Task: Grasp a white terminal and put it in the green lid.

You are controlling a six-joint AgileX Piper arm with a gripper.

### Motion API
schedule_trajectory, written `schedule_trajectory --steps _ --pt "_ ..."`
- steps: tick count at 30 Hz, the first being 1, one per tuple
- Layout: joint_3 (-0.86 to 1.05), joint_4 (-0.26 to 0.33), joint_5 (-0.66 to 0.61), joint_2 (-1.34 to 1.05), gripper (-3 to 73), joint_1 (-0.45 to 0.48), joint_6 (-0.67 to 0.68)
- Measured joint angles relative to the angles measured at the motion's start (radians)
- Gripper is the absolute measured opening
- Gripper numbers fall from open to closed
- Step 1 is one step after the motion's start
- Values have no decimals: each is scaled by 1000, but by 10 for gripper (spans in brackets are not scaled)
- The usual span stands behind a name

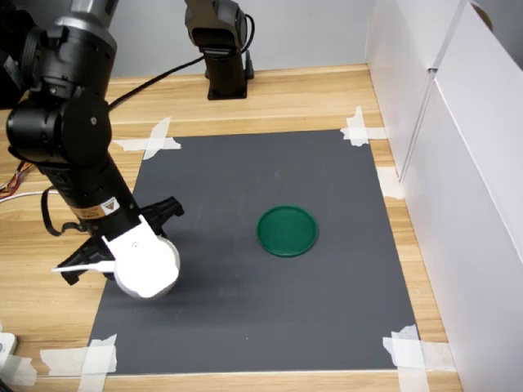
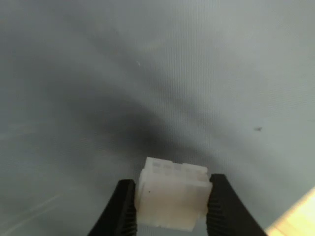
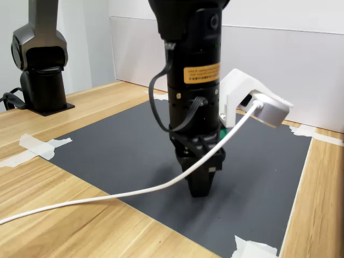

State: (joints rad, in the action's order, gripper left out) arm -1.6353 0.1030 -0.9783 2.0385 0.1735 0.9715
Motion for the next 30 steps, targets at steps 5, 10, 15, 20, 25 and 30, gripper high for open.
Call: schedule_trajectory --steps 5,10,15,20,25,30 --pt "0 35 -1 -39 335 0 28" --pt "0 33 -15 -69 335 -22 37" --pt "0 33 -53 -112 335 -103 42" --pt "1 23 -109 -131 335 -230 40" --pt "36 -15 -126 -133 335 -348 4" --pt "102 -27 -125 -133 335 -429 -22"
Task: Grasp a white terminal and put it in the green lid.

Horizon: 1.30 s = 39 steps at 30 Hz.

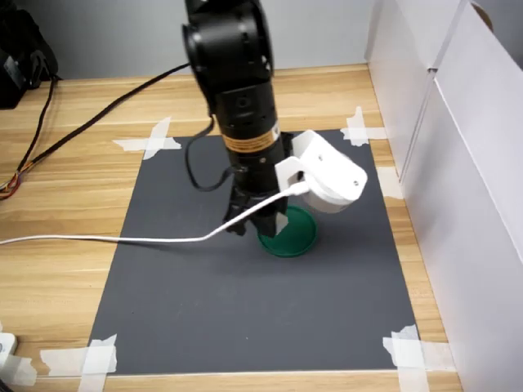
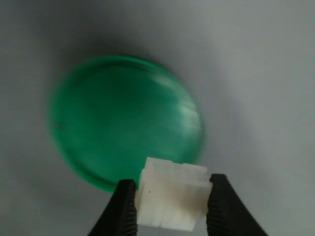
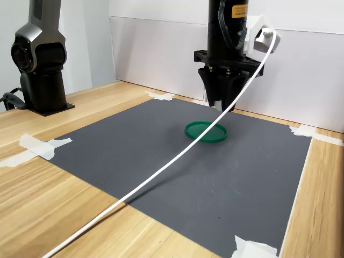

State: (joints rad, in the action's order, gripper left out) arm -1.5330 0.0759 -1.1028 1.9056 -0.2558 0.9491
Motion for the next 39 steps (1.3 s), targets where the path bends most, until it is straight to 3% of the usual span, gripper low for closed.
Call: schedule_trajectory --steps 15,24,29,34,36,39 --pt "142 -44 105 0 346 -25 2" --pt "144 -25 127 -13 578 -25 11" --pt "147 41 138 -80 610 -17 12" --pt "153 104 205 -185 533 54 12" --pt "154 140 232 -229 460 105 12" --pt "154 224 257 -311 293 196 12"
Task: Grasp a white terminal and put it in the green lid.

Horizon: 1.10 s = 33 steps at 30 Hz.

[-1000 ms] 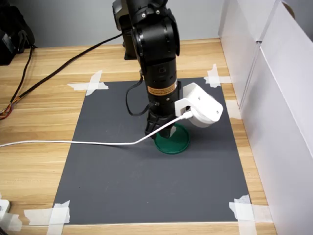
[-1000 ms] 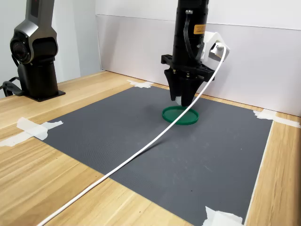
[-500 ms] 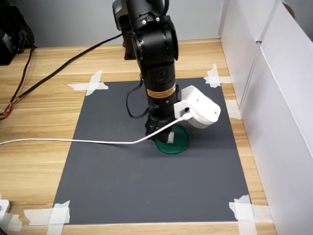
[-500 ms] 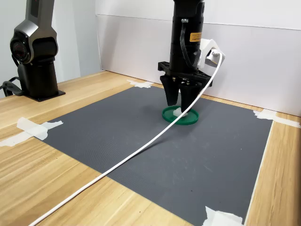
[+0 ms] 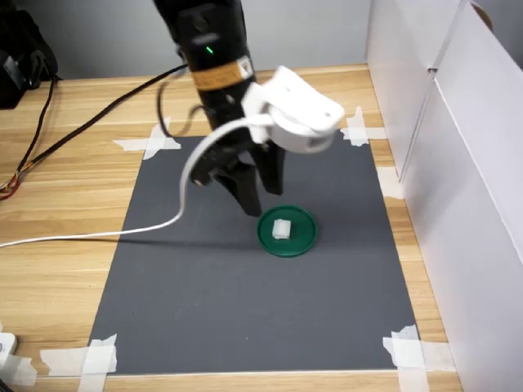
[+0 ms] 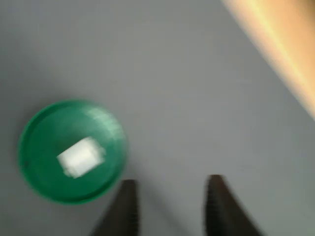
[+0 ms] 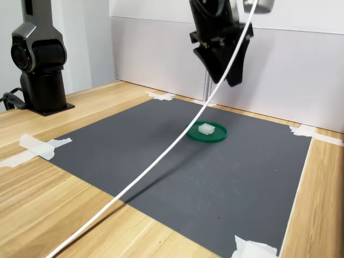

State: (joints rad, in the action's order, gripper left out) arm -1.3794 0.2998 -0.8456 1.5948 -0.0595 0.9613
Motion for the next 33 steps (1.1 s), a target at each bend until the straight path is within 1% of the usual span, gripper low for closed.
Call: schedule_trajectory --steps 3,5,6,8,10,11,13,14,18,20,23,25,27,29,33 --pt "0 92 9 -83 102 95 0" --pt "1 144 26 -130 29 145 0" --pt "1 171 32 -156 7 168 0" --pt "1 212 37 -208 -10 203 -13" --pt "1 222 46 -258 -18 221 -53" --pt "1 221 52 -281 -18 227 -93" --pt "12 201 79 -324 -18 231 -203" --pt "26 188 107 -350 -19 232 -280" --pt "131 95 241 -473 -20 232 -614" --pt "198 51 291 -541 -20 222 -729" --pt "312 -6 334 -637 -20 156 -788" --pt "399 -47 341 -705 -20 90 -795" --pt "482 -74 341 -778 -20 44 -796" --pt "575 -86 349 -858 -20 23 -797" --pt "749 -105 410 -1024 -20 19 -803"
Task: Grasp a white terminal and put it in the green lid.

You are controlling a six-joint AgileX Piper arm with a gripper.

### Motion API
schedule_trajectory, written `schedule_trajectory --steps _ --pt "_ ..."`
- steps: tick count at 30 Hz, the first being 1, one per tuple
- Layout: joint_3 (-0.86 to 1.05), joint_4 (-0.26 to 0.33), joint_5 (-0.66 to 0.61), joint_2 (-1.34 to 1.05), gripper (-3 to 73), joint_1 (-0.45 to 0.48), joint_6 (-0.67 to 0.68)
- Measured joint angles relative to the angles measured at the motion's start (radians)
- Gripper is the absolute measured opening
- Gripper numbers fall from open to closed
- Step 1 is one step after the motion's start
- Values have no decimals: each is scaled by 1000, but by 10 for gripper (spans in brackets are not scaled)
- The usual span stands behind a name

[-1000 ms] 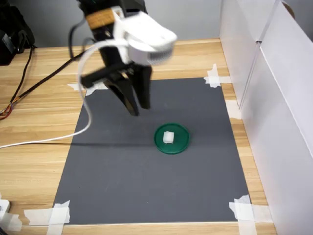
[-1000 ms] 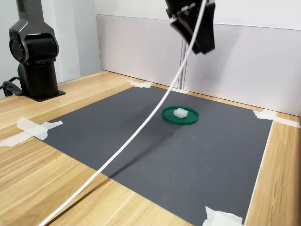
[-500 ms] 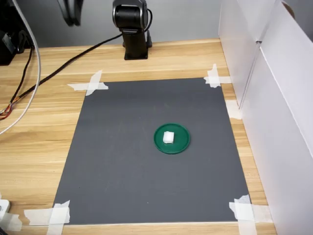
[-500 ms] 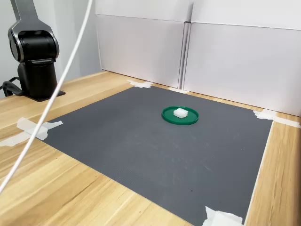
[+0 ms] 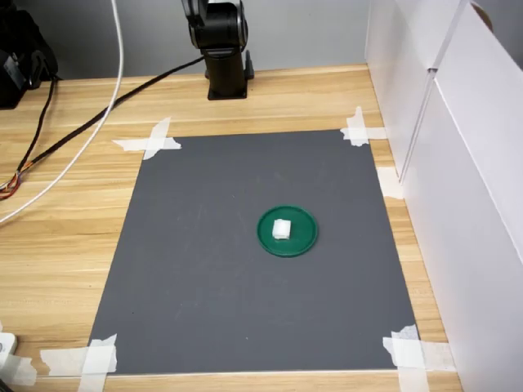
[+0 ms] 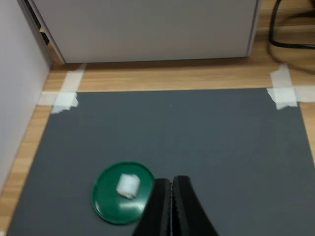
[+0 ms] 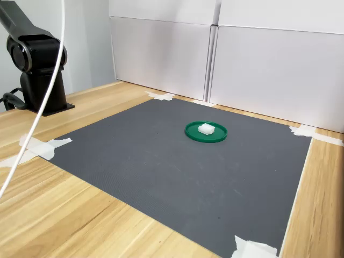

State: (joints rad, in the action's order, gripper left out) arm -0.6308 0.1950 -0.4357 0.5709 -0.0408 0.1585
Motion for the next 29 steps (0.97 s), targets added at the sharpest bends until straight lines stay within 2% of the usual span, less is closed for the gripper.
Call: schedule_trajectory --steps 3,9,18,24,29 --pt "135 -37 39 -114 -20 0 -1" --pt "329 -109 37 -268 -20 0 -15" --pt "396 -144 -120 -360 -20 0 -40" --pt "405 -204 -129 -444 -20 0 -40" --pt "446 -218 -96 -469 -20 0 -40"
